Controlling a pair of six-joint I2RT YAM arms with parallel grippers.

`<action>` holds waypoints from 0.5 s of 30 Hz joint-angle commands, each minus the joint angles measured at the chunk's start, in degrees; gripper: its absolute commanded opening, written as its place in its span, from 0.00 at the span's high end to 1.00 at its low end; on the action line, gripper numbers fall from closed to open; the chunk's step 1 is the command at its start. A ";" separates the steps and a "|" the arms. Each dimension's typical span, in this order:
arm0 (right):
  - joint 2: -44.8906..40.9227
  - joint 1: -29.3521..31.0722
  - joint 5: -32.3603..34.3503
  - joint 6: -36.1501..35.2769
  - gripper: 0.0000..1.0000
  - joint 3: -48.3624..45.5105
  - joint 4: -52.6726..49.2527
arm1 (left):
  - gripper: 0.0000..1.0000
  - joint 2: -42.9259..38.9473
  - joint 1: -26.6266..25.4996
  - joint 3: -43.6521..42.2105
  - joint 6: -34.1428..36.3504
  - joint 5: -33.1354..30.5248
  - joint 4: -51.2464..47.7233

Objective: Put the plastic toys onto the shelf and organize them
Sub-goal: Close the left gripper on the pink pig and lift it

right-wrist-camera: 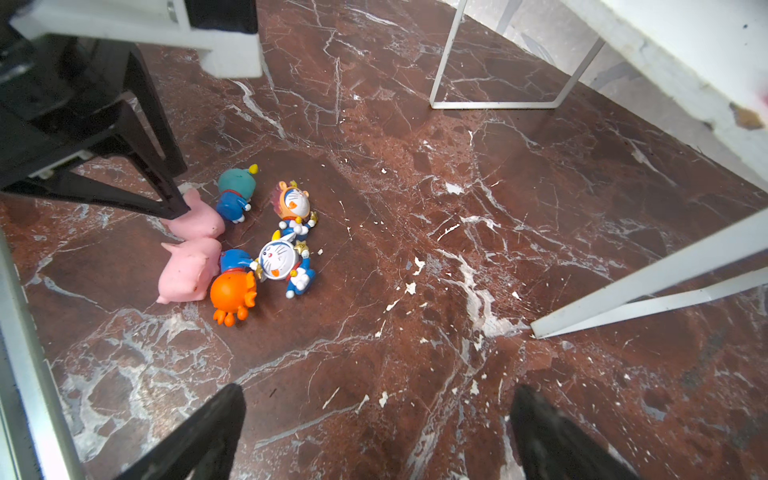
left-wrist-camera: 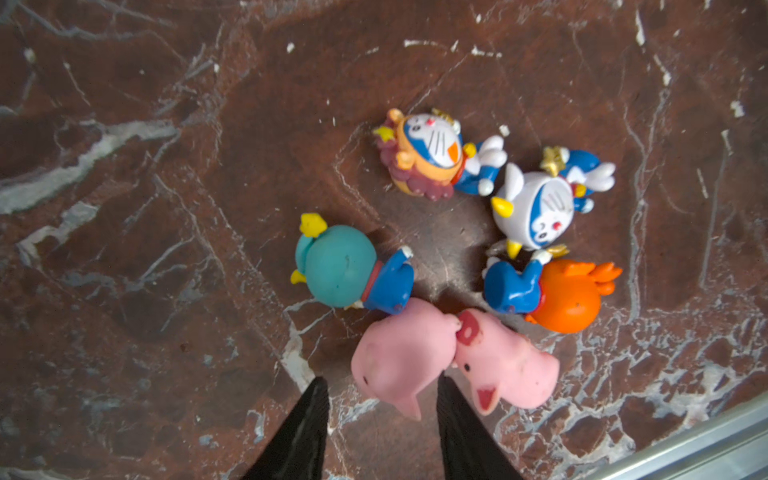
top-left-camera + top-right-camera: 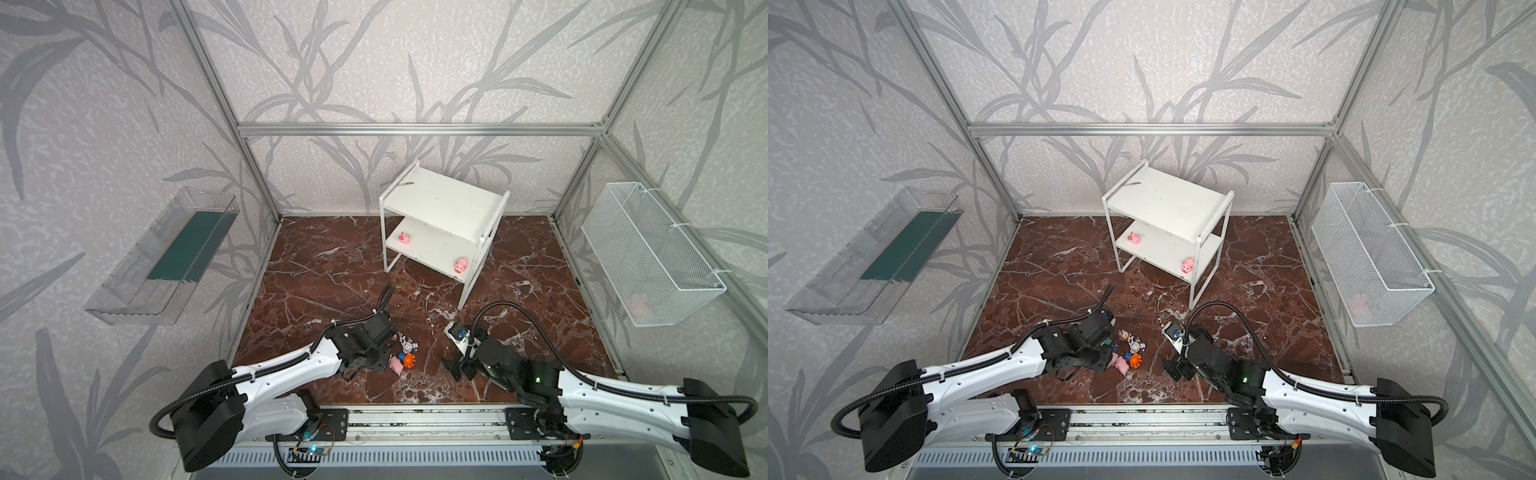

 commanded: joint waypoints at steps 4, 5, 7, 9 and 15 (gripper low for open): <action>-0.45 0.14 0.69 0.26 0.01 -0.22 0.80 | 0.54 -1.65 0.26 -2.10 -0.65 -0.34 2.63; -0.38 0.16 0.63 0.28 0.01 -0.22 0.93 | 0.54 -1.13 0.23 -2.17 -0.54 -0.65 2.91; -0.31 0.19 0.67 0.17 0.01 -0.22 1.22 | 0.54 0.16 0.26 -2.10 0.00 -0.42 3.73; -0.16 0.10 0.68 0.07 0.01 -0.22 1.28 | 0.55 1.64 0.27 -1.58 0.97 0.35 4.51; -0.55 0.16 0.92 0.27 0.01 -0.30 0.89 | 0.56 6.99 0.27 1.24 2.91 0.86 4.15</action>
